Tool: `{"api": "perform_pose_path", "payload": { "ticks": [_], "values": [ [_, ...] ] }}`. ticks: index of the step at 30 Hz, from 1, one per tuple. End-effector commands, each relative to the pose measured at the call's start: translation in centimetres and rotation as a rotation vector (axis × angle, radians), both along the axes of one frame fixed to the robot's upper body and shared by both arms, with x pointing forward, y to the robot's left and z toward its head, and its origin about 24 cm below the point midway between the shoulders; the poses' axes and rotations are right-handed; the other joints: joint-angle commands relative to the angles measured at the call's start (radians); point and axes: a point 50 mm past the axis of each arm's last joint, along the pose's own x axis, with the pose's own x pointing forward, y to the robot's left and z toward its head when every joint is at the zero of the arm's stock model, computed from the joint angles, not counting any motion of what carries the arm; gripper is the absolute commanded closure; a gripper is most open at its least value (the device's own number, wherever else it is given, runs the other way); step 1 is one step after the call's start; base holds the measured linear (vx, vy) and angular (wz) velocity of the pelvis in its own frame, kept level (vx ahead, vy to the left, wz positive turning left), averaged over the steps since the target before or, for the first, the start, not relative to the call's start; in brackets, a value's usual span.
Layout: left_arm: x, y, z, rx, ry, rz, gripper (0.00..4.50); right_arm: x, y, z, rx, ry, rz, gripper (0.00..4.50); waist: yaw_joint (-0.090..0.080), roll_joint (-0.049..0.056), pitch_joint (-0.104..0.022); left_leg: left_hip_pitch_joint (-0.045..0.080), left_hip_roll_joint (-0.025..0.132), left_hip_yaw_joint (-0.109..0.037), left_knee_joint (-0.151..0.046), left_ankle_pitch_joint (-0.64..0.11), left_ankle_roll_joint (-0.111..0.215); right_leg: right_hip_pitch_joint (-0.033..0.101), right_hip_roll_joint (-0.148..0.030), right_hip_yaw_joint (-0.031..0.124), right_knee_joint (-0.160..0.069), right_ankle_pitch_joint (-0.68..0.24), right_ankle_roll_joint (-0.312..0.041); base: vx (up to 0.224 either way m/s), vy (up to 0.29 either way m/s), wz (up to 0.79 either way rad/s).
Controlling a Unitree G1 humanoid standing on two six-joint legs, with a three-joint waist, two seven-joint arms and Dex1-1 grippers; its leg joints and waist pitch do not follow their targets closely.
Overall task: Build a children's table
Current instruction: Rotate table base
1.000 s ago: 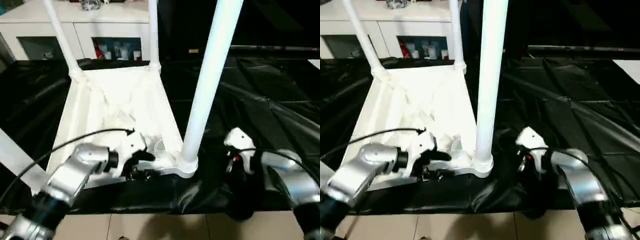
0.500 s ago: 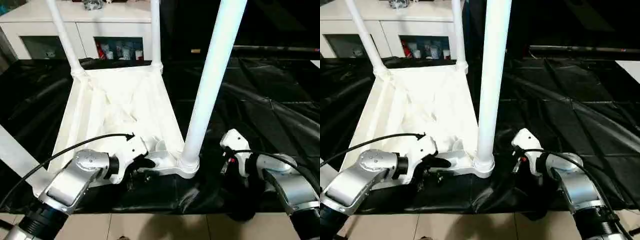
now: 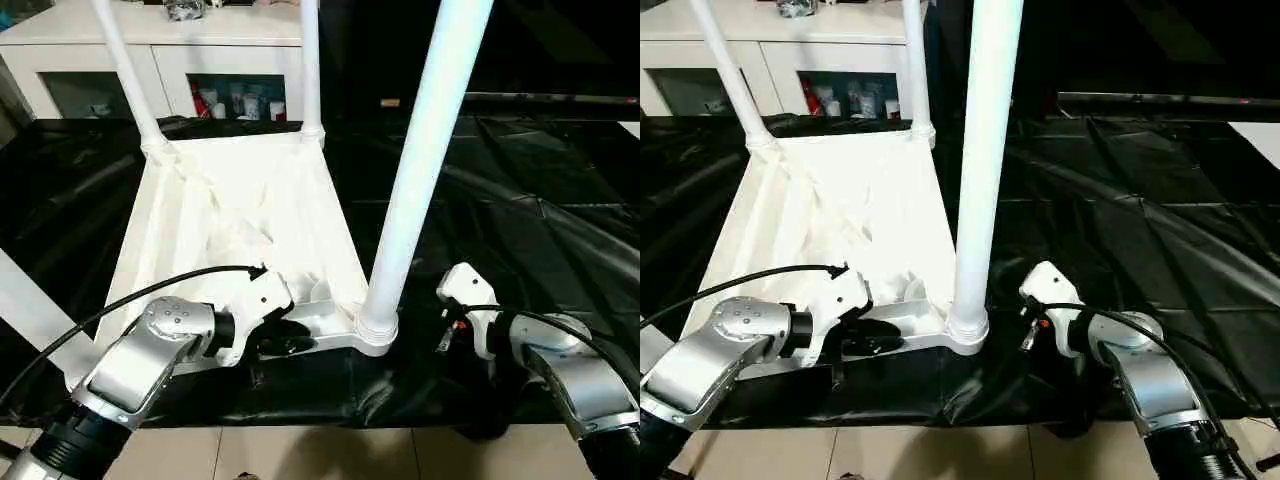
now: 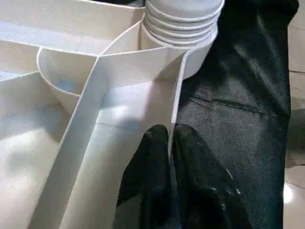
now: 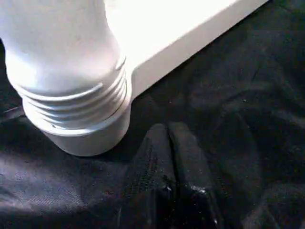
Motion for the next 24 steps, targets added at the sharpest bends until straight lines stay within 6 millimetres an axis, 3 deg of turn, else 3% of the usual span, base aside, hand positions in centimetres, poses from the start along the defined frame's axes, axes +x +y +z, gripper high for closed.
{"api": "perform_pose_path", "payload": {
  "ticks": [1, 6, 13, 17, 19, 24],
  "values": [
    [0.7, 0.5, 0.0, 0.027, -0.019, 0.047, 4.45, 0.4, 0.4, 0.4, 0.005, -0.018, -0.002, 4.50, 0.003, -0.009, -0.056, 0.022, 0.025, -0.022, -0.074, -0.302, -0.008, 0.034, -0.053, 0.037, -0.086, -0.307, -0.159, 0.000, 0.000, 0.00],
    [2.2, 0.2, -0.1, 0.041, -0.066, 0.131, 4.49, 1.2, 0.6, 1.0, 0.026, -0.046, -0.023, 4.50, -0.006, -0.007, -0.058, 0.017, 0.022, -0.022, -0.071, -0.278, -0.006, 0.039, -0.054, 0.036, -0.084, -0.281, -0.164, 0.000, 0.000, 0.00],
    [2.6, -0.2, 0.2, 0.037, -0.068, 0.088, 4.49, 1.3, 0.4, 0.9, 0.026, -0.047, -0.023, 4.50, -0.007, -0.008, -0.061, 0.019, 0.024, -0.021, -0.068, -0.257, 0.008, 0.040, -0.053, 0.034, -0.081, -0.248, -0.183, 0.000, 0.000, 0.00],
    [2.5, -0.5, 0.1, 0.044, -0.076, 0.053, 4.49, 1.4, 0.6, 1.0, 0.037, -0.053, -0.013, 4.50, -0.006, -0.012, -0.058, 0.020, 0.025, -0.021, -0.069, -0.271, 0.008, 0.039, -0.055, 0.035, -0.085, -0.281, -0.174, 0.000, 0.000, 0.00],
    [2.5, -0.6, 0.2, 0.030, -0.075, 0.049, 4.05, 1.5, 0.7, 1.1, 0.041, -0.055, -0.014, 4.50, -0.005, -0.012, -0.059, 0.019, 0.024, -0.021, -0.068, -0.272, 0.006, 0.038, -0.056, 0.035, -0.085, -0.293, -0.169, 0.000, 0.000, 0.00],
    [2.9, -1.2, 0.9, -0.022, -0.083, 0.076, 3.58, 1.6, 0.8, 1.1, 0.041, -0.060, -0.010, 4.50, -0.001, -0.010, -0.060, 0.021, 0.025, -0.019, -0.066, -0.252, 0.008, 0.037, -0.054, 0.036, -0.081, -0.258, -0.180, 0.000, 0.000, 0.00]
  ]
}}
